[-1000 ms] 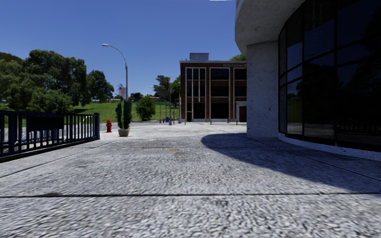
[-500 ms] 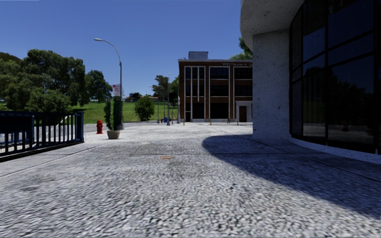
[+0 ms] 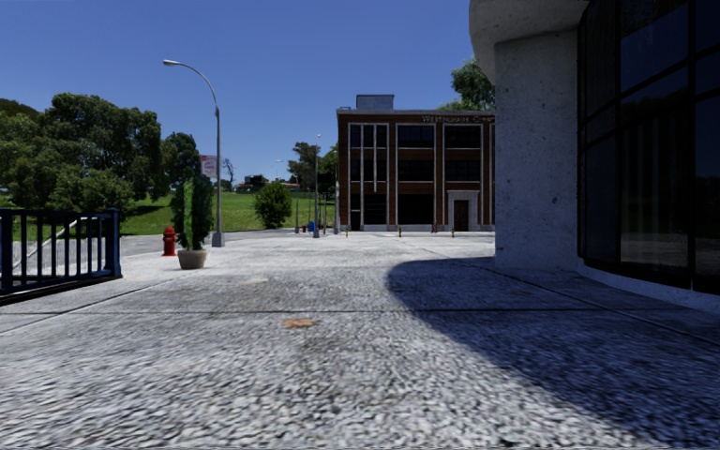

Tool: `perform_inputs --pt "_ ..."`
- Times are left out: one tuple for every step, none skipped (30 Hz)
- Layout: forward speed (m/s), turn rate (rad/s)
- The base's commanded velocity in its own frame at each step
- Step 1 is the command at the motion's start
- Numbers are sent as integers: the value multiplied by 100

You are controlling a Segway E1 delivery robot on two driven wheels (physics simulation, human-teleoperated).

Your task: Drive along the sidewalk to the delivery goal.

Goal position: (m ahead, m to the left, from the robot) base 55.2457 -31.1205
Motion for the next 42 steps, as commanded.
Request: perform_inputs --pt "200 0" --pt "200 0" --pt "200 0" --pt "200 0" --pt "200 0" --pt "200 0" --pt "200 0" --pt "200 0" --pt "200 0" --pt "200 0" --pt "200 0" --pt "200 0" --pt "200 0" --pt "200 0" --pt "200 0" --pt "200 0" --pt "200 0" --pt "200 0" --pt "200 0" --pt "200 0" --pt "200 0" --pt "200 0" --pt "200 0" --pt "200 0" --pt "200 0" --pt "200 0" --pt "200 0" --pt "200 0" --pt "200 0" --pt "200 0" --pt "200 0" --pt "200 0" --pt "200 0" --pt "200 0" --pt "200 0" --pt "200 0" --pt "200 0" --pt "200 0" --pt "200 0" --pt "200 0" --pt "200 0" --pt "200 0"
